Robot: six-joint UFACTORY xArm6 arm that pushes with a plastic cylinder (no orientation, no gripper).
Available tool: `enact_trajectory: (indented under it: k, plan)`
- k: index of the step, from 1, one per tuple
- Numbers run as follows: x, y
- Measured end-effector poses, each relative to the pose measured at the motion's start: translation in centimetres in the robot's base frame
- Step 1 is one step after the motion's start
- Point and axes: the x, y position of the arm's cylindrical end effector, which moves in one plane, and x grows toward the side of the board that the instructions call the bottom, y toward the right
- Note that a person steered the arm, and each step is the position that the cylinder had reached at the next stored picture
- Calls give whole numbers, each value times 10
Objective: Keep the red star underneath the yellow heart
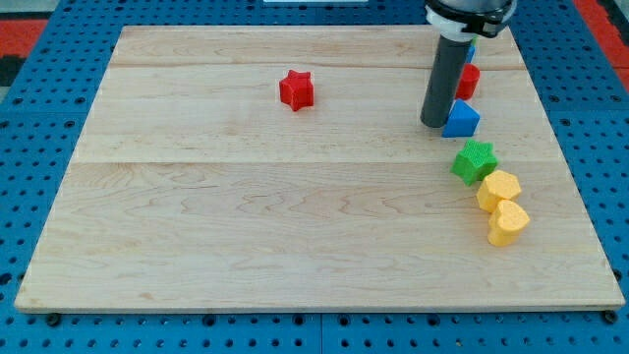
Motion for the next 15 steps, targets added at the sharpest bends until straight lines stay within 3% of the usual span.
enact_trajectory:
  k: [2,3,5,6,8,9,10,12,14,15]
  plan:
    - [-3,3]
    - [-16,-29]
    - [-86,-62]
    - [-96,-111]
    - [-31,-191]
    - [-34,-237]
    - [-61,-246]
    - [-65,-344]
    - [-21,-333]
    - [-40,-329]
